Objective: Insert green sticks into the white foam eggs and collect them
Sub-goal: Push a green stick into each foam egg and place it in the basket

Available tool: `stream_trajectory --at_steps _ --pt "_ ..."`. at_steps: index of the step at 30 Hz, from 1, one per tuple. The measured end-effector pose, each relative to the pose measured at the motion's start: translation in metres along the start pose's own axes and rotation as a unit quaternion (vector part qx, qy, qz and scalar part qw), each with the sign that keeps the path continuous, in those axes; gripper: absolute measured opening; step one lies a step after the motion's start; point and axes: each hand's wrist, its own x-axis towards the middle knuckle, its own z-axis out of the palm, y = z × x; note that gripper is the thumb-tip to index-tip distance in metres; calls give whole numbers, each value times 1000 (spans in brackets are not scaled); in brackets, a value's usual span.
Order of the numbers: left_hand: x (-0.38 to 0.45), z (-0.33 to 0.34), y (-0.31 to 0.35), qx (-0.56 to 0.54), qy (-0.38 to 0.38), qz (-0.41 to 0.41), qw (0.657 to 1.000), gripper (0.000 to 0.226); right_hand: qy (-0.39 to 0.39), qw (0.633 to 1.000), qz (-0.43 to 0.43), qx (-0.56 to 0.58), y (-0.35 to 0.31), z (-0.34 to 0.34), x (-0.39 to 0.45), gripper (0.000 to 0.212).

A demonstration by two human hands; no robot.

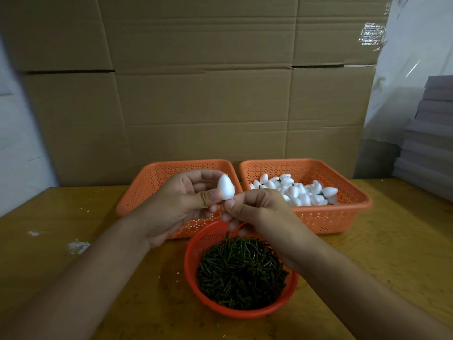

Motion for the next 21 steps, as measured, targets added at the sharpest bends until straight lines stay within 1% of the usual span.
stream_trajectory --at_steps 4,6,8,10,11,12,14,16,18,21 --pt "2 -2 -2 -13 22 1 1000 34 31 1000 -1 5 0 -1 1 17" --pt "2 -2 -2 -5 33 0 999 34 53 998 -11 -9 1 -2 2 19" --pt "3 -2 -3 8 43 -6 999 40 72 997 -22 -24 0 -4 4 21" --pt "4 -3 -2 32 72 -16 997 46 85 996 -17 -25 -1 -7 5 25" --pt "5 -5 -1 40 99 -19 994 44 96 995 -6 -17 -1 -9 7 29" --pt "7 -8 0 41 129 -18 991 37 113 994 10 -4 -2 -13 8 32" --pt "9 -17 4 23 183 -13 983 22 155 986 43 38 -3 -24 12 26" --pt "11 -26 7 16 226 -13 974 19 196 974 70 84 -3 -36 15 20" --pt "11 -34 9 20 254 -14 967 19 232 961 85 122 -2 -49 19 21" --pt "12 -44 8 41 283 -11 958 18 269 950 94 128 0 -67 23 22"
